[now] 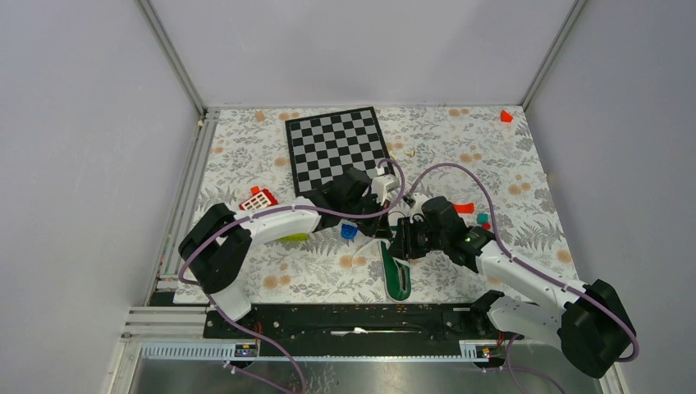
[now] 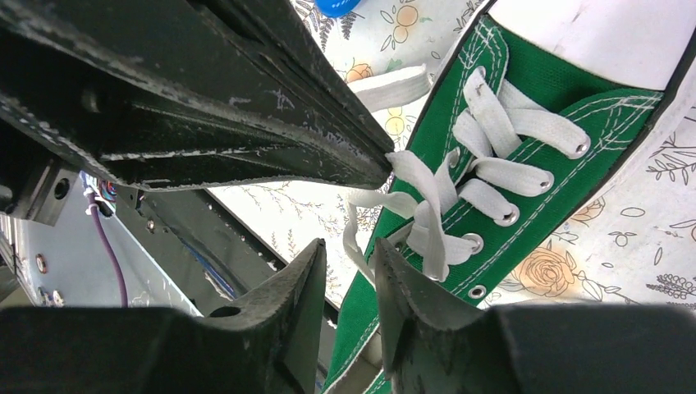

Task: Tie the shoes
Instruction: Cross the shoelace with the shoelace.

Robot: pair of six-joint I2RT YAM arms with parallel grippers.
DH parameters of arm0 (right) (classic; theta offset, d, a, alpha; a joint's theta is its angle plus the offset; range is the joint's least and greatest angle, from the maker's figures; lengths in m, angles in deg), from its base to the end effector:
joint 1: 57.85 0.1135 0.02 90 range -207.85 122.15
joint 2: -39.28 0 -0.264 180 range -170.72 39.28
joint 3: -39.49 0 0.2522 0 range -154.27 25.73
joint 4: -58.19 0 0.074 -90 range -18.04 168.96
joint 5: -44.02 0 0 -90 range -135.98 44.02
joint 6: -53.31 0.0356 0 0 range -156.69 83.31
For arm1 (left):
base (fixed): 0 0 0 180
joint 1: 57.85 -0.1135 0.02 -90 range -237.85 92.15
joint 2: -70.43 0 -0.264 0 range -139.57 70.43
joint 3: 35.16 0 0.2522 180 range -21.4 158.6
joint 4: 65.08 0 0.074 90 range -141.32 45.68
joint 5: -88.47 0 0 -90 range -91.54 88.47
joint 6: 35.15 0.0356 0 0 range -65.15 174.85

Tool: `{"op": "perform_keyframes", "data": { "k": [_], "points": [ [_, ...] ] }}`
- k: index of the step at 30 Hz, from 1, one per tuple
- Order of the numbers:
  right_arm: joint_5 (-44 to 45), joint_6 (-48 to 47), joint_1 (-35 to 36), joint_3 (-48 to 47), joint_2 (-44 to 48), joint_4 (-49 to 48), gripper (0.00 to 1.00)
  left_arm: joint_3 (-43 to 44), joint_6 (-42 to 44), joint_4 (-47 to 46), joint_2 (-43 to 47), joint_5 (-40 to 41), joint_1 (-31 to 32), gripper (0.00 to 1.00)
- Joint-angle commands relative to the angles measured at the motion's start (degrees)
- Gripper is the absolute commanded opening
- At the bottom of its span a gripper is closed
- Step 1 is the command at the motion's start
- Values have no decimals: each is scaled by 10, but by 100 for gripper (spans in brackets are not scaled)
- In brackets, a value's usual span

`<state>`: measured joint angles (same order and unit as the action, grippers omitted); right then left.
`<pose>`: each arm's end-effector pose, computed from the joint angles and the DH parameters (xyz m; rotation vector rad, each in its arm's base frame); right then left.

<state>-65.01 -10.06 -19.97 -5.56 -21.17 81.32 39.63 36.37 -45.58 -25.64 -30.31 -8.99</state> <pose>0.1643 0.1425 0.2091 -0.4244 2.3486 0.9492 0.2256 -0.2843 0.2158 0.9191 2.2871 -1.1444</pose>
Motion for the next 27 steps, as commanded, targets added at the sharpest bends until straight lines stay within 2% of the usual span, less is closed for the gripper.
{"op": "perform_keyframes", "data": {
  "k": [1,13,15,19,27],
  "points": [
    [4,-15,7,-6,5,-14,35,4,0,-28,6,-14,-6,0],
    [-3,-28,23,-9,-11,-23,35,7,-1,-30,4,-18,-5,0],
    [7,-26,23,-7,-7,-21,27,6,-1,-29,5,-18,-5,0],
    [39,-30,23,-8,9,-7,0,5,0,-28,6,-18,-6,0],
    [103,-20,24,-9,53,6,0,2,1,-25,9,-20,-6,0]
  ]
}}
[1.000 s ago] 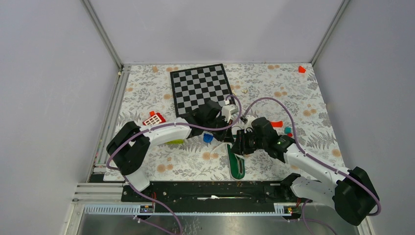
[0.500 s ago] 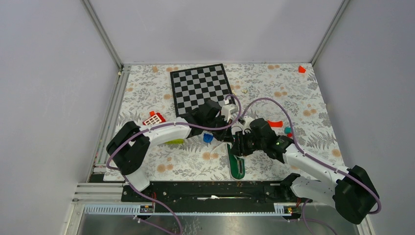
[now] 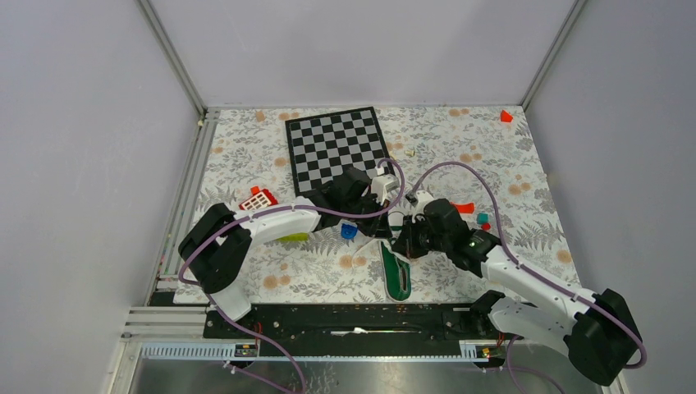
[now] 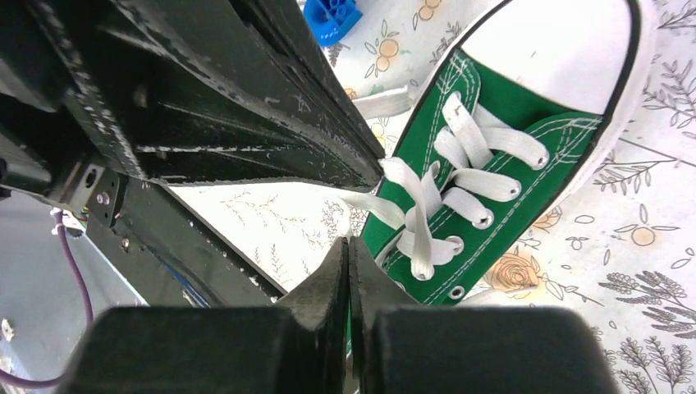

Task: Tie the shoes
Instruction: Cross the shoelace with the shoelace.

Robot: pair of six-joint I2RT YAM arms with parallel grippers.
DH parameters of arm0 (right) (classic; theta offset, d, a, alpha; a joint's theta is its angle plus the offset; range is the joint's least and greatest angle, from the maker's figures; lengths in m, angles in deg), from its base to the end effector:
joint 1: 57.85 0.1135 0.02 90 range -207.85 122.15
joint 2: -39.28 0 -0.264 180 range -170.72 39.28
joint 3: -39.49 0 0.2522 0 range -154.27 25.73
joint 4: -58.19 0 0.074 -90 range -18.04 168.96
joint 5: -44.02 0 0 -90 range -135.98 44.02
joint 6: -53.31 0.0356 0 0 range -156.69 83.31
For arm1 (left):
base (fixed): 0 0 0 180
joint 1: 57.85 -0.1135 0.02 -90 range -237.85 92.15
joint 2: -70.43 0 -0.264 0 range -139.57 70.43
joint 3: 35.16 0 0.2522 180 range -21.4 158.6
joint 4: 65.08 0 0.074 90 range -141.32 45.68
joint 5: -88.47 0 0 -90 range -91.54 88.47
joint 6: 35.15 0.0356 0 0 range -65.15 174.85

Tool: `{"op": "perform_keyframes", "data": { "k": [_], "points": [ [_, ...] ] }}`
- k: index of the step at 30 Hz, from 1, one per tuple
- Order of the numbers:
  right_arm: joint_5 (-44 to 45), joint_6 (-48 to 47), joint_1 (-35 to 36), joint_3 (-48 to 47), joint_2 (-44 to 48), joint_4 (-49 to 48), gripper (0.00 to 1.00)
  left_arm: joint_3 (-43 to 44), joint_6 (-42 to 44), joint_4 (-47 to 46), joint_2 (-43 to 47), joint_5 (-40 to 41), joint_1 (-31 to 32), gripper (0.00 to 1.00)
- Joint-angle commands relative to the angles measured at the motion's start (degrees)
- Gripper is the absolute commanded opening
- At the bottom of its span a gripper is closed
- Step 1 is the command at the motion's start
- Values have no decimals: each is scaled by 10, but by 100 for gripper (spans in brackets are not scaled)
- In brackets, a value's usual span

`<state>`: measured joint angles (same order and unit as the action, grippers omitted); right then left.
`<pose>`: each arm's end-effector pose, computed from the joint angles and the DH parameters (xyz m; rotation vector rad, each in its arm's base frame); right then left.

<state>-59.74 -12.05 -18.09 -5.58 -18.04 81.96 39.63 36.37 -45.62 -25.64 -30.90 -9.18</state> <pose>0.1573 0.1419 0.2183 -0.4466 2.2813 0.8666 0.2263 -0.2837 0.2159 0.9211 2.2859 -1.1547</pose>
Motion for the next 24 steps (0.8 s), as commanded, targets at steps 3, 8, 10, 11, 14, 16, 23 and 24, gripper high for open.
{"op": "perform_keyframes", "data": {
  "k": [3,8,10,11,14,16,23,24],
  "points": [
    [76,3,4,-8,25,-1,0,0,2,-25,12,-15,-4,0],
    [100,17,3,-16,5,-6,0,-4,3,-25,15,-21,-3,0],
    [105,23,3,-20,-6,-11,0,-5,3,-25,16,-25,-4,0],
    [111,25,4,-22,-12,-11,0,-5,3,-25,17,-29,-3,0],
    [122,32,4,-25,-19,-21,0,-8,3,-25,21,-37,-3,0],
    [128,39,3,-25,-25,-30,0,-10,3,-24,22,-42,-3,0],
    [151,91,3,-1,-41,-82,0,-16,-5,-22,7,-78,2,0],
    [152,97,3,5,-42,-91,0,-18,-5,-23,6,-80,3,0]
  ]
}}
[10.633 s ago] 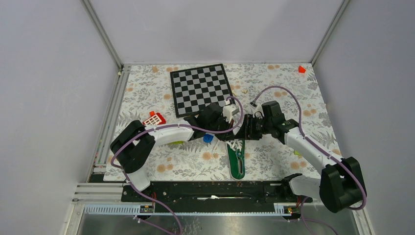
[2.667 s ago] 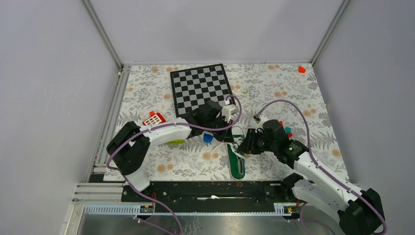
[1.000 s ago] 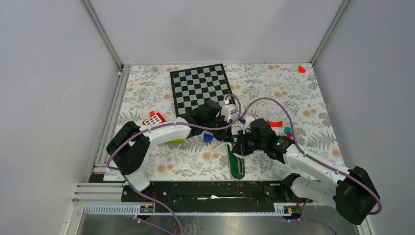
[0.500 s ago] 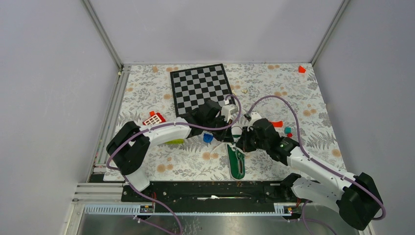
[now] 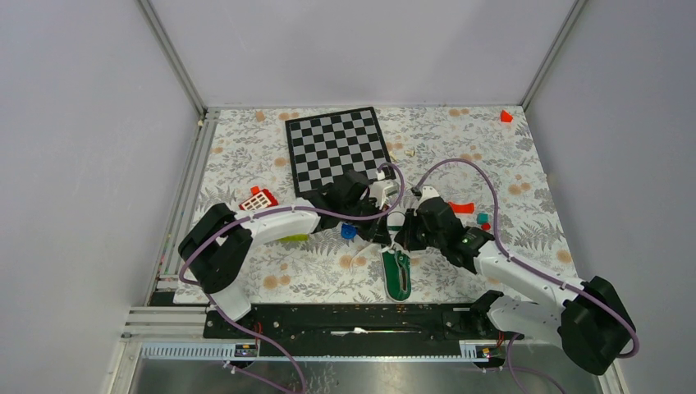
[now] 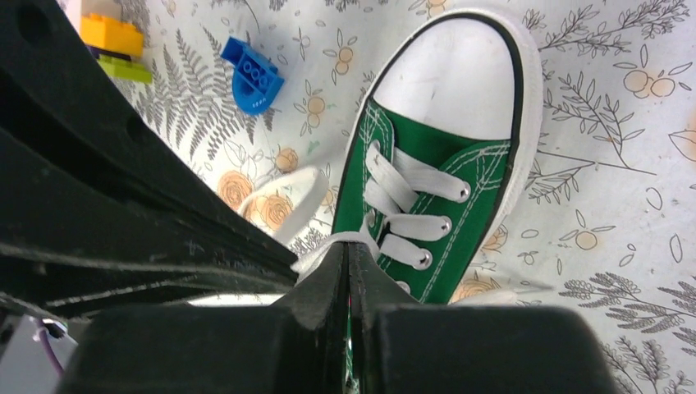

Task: Tie the shoes
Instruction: Cross the shoelace with the shoelace.

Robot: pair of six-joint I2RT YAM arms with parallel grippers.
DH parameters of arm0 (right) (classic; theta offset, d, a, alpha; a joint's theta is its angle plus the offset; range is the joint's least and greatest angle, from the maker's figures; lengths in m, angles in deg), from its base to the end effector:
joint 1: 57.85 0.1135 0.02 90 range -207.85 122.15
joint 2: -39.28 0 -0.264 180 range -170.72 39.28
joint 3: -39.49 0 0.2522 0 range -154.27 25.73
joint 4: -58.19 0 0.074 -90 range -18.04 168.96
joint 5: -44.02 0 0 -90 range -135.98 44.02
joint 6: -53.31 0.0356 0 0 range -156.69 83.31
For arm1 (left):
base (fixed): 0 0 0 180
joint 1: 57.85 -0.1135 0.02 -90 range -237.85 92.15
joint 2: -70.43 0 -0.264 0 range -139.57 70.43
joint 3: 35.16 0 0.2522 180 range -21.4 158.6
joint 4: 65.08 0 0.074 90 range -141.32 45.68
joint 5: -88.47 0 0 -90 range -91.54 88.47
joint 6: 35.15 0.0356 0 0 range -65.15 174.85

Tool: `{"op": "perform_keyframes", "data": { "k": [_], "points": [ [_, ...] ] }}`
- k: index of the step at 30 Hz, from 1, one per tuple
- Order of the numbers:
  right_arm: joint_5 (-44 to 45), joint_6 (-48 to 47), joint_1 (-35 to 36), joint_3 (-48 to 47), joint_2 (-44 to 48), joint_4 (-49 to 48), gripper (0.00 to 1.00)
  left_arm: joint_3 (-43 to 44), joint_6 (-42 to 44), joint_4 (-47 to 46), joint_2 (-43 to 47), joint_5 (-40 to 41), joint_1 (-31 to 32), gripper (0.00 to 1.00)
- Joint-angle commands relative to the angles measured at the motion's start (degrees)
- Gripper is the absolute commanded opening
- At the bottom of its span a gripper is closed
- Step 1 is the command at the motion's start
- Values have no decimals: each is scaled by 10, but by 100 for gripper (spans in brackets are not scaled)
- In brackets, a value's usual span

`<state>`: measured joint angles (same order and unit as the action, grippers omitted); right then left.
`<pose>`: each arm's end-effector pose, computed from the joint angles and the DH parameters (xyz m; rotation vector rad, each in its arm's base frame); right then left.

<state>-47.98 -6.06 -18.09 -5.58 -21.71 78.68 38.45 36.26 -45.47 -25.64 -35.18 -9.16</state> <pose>0.1704 0.1434 0.2102 -0.2034 2.2925 0.7027 0.2215 -0.2819 0.2102 0.9641 2.3042 -1.2328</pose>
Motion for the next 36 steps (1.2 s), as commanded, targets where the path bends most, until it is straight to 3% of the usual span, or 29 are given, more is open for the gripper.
{"op": "perform_keyframes", "data": {
  "k": [1,16,19,27,32,36],
  "points": [
    [36,41,4,9,-6,-61,0,-9,-4,-26,5,-38,5,0],
    [92,141,4,100,54,-137,0,-22,-59,-113,-57,-48,10,0],
    [92,142,4,110,89,-125,11,-20,-54,-109,-61,-48,10,0],
    [99,119,4,117,185,-45,20,-21,-53,-107,-62,-49,10,0],
    [102,108,3,110,181,-20,40,-22,-55,-111,-58,-46,9,0],
    [90,89,-4,81,143,-14,40,-23,-53,-106,-49,-43,9,0]
  ]
}}
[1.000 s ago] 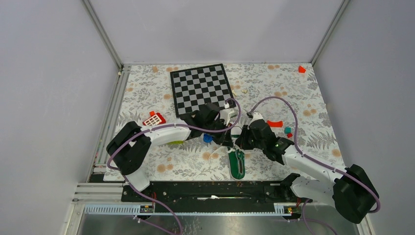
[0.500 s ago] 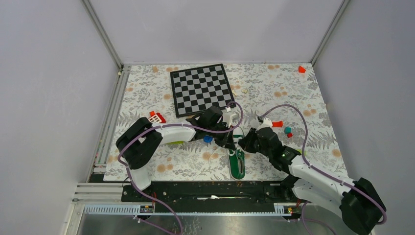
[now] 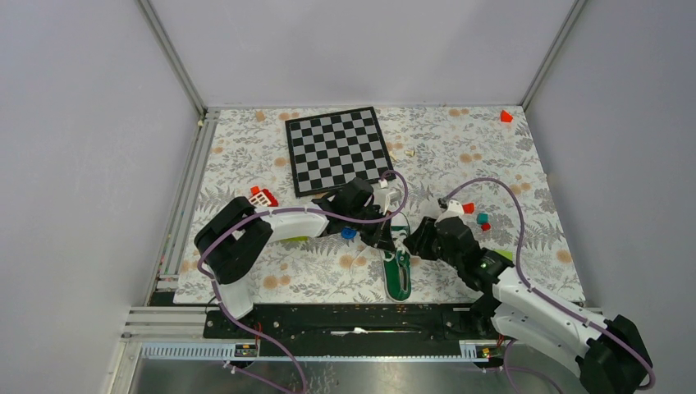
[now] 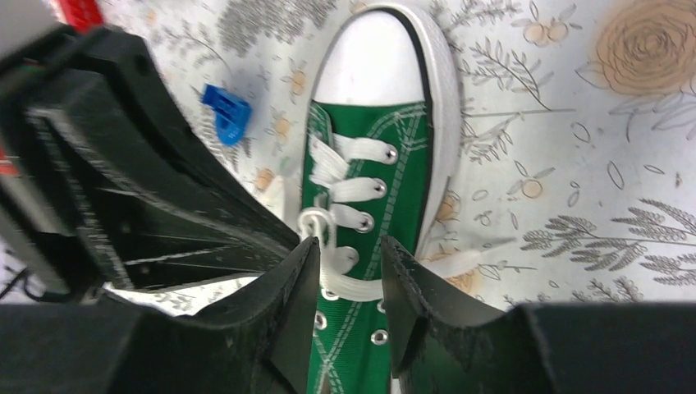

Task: Tie the shoes
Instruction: Cross the shoelace with the shoelace.

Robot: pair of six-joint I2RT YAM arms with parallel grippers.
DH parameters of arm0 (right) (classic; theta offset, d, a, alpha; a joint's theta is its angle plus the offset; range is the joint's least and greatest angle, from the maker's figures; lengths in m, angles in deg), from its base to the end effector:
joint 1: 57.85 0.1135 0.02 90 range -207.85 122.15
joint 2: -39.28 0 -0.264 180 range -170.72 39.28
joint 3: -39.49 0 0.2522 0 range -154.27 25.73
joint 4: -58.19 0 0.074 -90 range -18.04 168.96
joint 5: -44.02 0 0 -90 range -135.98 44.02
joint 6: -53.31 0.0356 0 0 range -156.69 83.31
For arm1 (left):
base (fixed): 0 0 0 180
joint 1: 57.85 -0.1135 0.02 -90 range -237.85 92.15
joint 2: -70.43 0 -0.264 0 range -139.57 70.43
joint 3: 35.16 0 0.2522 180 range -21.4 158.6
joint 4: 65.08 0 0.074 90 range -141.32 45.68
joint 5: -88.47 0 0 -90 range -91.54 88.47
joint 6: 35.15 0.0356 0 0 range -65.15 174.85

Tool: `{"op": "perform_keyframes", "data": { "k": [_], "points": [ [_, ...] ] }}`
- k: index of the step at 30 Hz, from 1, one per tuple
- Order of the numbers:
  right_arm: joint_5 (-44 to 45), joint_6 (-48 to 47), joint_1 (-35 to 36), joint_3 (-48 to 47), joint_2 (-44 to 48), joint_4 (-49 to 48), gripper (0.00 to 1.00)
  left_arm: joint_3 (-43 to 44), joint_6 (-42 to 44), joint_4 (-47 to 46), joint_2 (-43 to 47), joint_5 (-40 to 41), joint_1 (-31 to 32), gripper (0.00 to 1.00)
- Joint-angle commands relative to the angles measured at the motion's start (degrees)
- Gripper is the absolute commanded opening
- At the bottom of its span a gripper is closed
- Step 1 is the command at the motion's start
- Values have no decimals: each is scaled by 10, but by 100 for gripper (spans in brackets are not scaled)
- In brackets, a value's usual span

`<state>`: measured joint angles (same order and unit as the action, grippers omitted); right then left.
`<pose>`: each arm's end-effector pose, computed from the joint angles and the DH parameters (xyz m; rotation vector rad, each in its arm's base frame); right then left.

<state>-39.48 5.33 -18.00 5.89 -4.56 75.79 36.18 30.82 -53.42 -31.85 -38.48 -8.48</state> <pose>0.1365 0.1087 0.2004 0.1139 2.1403 0.7541 0.2233 -0.2931 0.1724 0.9134 2.3777 -1.3362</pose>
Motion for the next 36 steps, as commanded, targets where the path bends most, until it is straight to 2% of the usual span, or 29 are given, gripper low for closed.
{"op": "perform_keyframes", "data": {
  "k": [1,5,14,18,22,25,30,36],
  "points": [
    [-8,-32,-9,-46,-43,15,40,-2,3,-26,17,-9,2,0],
    [-41,-61,-19,-79,-89,16,40,-1,8,-21,26,-9,-1,0],
    [-61,-88,-31,-99,-118,14,37,6,20,-2,43,-15,-8,0],
    [-77,-95,-36,-109,-140,12,50,2,27,1,52,-23,-10,0],
    [-89,-97,-36,-117,-154,9,50,2,28,2,43,-31,-10,0],
    [-95,-101,-38,-122,-148,14,36,14,31,9,31,-49,-11,0],
    [-83,-105,-42,-119,-122,30,2,36,57,50,29,-47,-10,0],
    [-88,-80,-42,-99,-97,38,0,34,53,50,38,-41,-11,0]
  ]
}}
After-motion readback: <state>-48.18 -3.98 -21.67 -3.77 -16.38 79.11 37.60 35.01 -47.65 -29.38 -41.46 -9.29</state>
